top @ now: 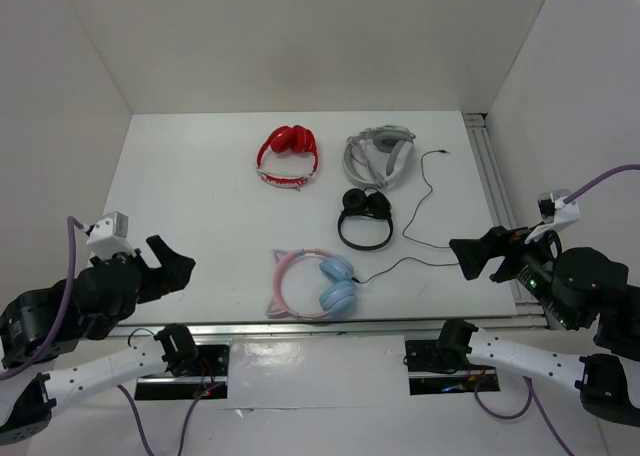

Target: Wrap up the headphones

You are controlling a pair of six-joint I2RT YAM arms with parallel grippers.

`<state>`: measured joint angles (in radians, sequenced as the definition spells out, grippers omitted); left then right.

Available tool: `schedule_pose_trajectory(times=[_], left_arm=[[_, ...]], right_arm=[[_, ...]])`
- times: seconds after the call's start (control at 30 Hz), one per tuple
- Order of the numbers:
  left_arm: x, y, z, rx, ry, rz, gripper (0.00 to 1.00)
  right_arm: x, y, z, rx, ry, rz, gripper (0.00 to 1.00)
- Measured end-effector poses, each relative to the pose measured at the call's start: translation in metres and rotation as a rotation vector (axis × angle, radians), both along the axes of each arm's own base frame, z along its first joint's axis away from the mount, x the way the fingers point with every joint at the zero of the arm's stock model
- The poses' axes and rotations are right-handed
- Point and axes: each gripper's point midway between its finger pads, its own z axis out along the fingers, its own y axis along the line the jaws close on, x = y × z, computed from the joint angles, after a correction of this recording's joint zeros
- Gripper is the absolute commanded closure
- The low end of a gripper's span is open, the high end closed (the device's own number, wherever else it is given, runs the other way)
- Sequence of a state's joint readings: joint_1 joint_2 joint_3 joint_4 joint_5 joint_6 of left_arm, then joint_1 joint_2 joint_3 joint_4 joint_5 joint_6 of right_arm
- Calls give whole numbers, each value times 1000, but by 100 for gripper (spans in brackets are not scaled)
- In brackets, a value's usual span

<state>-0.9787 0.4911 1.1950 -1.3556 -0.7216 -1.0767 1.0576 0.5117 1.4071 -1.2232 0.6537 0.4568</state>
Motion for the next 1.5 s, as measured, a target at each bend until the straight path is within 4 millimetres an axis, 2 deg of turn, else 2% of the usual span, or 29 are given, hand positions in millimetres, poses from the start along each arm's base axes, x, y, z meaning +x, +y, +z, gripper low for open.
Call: schedule_pose_trajectory(times=[0.33, 0.43, 0.5, 0.6, 0.67, 0.73, 0.83, 1.03, 1.17, 1.23, 1.4, 1.5], left_arm=[[-4, 6, 2, -22, -30, -15, 0], [5, -13, -5, 32, 0, -55, 0], [20, -42, -13, 107, 56, -91, 0], [51, -100, -43, 195, 141, -147, 0], [63, -128, -80, 233, 196, -183, 0], [61, -134, -112, 253, 236, -212, 0], [56, -141, -151, 256, 287, -245, 0], [64, -164, -214, 276, 368, -268, 6], [69, -168, -240, 284, 411, -260, 22], [72, -171, -247, 283, 419, -250, 36], [78, -172, -256, 285, 412, -235, 40], [85, -174, -257, 288, 390, -217, 52]], right_arm=[[1, 0, 0, 2, 1, -5, 0], [3, 5, -10, -9, 20, -11, 0], [8, 15, -25, -40, 56, -17, 0], [16, 40, -52, -121, 138, 0, 0], [20, 60, -61, -131, 170, 30, 0], [22, 78, -70, -112, 184, 71, 0], [19, 92, -86, -107, 210, 120, 0], [15, 111, -102, -75, 228, 195, 0], [9, 116, -103, -45, 224, 238, 0], [7, 116, -98, -22, 212, 252, 0], [4, 115, -90, 16, 188, 268, 0], [2, 114, -88, 26, 183, 273, 0]])
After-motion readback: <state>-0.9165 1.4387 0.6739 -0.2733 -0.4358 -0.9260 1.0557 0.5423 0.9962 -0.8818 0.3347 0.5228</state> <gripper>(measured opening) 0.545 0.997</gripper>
